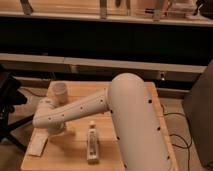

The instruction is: Wipe the white sponge on the table

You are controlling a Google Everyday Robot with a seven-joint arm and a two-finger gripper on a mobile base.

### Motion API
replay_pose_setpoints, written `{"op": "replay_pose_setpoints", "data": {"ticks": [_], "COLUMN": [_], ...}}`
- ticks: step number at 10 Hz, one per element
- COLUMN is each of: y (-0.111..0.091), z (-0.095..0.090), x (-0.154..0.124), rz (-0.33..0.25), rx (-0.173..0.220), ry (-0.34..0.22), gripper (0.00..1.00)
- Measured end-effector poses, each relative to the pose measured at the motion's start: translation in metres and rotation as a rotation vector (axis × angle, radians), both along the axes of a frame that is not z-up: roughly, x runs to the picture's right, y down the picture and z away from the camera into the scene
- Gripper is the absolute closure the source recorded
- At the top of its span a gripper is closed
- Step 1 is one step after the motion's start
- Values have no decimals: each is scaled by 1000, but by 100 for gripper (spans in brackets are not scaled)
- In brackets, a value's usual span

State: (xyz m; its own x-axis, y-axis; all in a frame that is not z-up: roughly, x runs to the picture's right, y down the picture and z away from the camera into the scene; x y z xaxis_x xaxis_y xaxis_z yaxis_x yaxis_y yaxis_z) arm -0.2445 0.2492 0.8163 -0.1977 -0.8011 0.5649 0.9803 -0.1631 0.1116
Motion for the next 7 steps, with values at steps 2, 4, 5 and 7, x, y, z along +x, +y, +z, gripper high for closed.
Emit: {"op": "replay_pose_setpoints", "data": {"ticks": [2, 4, 5, 7], "y": [-17, -36, -43, -46], "z": [-19, -43, -55, -67], "x": [-15, -44, -64, -93], "rz": [-44, -89, -117, -165], "rx": [55, 110, 129, 133], "ry": [-43, -89, -132, -214], "gripper": [20, 20, 20, 20]}}
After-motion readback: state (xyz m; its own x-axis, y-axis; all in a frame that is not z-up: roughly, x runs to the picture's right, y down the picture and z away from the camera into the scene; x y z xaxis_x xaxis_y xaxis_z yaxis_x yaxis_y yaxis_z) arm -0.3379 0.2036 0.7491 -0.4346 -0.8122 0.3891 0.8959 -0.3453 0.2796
